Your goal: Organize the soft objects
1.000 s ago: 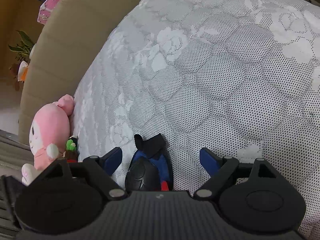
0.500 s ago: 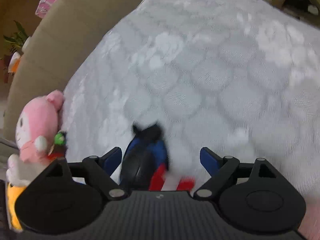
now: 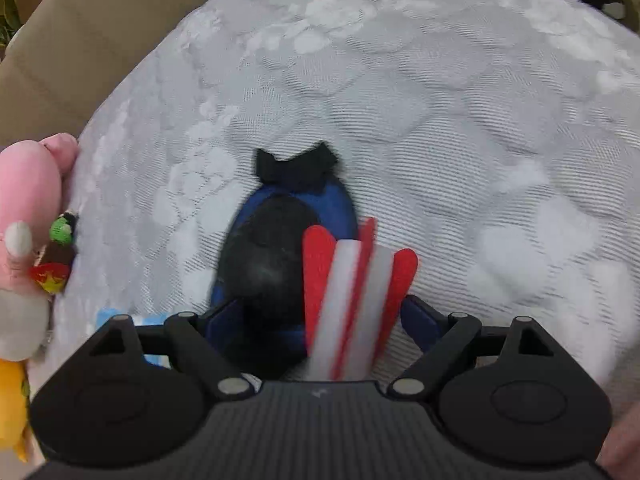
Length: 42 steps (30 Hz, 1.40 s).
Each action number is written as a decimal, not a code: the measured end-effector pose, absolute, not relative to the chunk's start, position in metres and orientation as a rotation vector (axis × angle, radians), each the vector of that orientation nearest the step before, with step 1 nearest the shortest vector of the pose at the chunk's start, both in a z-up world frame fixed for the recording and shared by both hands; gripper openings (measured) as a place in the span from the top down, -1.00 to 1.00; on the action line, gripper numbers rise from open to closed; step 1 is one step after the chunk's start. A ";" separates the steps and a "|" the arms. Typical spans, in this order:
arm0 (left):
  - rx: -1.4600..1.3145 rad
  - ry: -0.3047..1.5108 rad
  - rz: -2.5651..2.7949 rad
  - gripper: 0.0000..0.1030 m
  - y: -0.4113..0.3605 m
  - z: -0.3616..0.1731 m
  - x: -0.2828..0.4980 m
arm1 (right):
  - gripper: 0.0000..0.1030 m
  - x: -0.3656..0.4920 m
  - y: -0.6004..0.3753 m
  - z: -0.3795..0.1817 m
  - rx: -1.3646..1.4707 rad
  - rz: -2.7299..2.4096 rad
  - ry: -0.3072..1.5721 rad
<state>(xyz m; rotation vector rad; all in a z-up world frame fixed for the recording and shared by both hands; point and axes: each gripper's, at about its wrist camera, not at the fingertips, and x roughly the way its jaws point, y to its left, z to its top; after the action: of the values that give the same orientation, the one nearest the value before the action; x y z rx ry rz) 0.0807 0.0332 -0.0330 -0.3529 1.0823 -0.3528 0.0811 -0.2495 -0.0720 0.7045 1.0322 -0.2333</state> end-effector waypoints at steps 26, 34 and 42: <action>-0.597 1.079 -0.165 -0.58 0.089 -0.036 0.096 | -0.74 0.056 -0.153 -0.039 0.363 0.248 0.958; -0.625 1.157 -0.371 -0.72 0.068 -0.044 0.092 | 0.10 0.050 -0.111 -0.059 0.250 0.239 0.972; -0.707 1.217 -0.568 -0.79 0.044 -0.042 0.079 | 0.58 0.026 -0.142 -0.048 0.453 0.242 0.995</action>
<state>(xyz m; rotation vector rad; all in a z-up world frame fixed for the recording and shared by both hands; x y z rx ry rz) 0.0790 0.0444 -0.0422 -0.7071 1.2174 -0.5679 0.0255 -0.1415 -0.0479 0.4531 0.9948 0.2424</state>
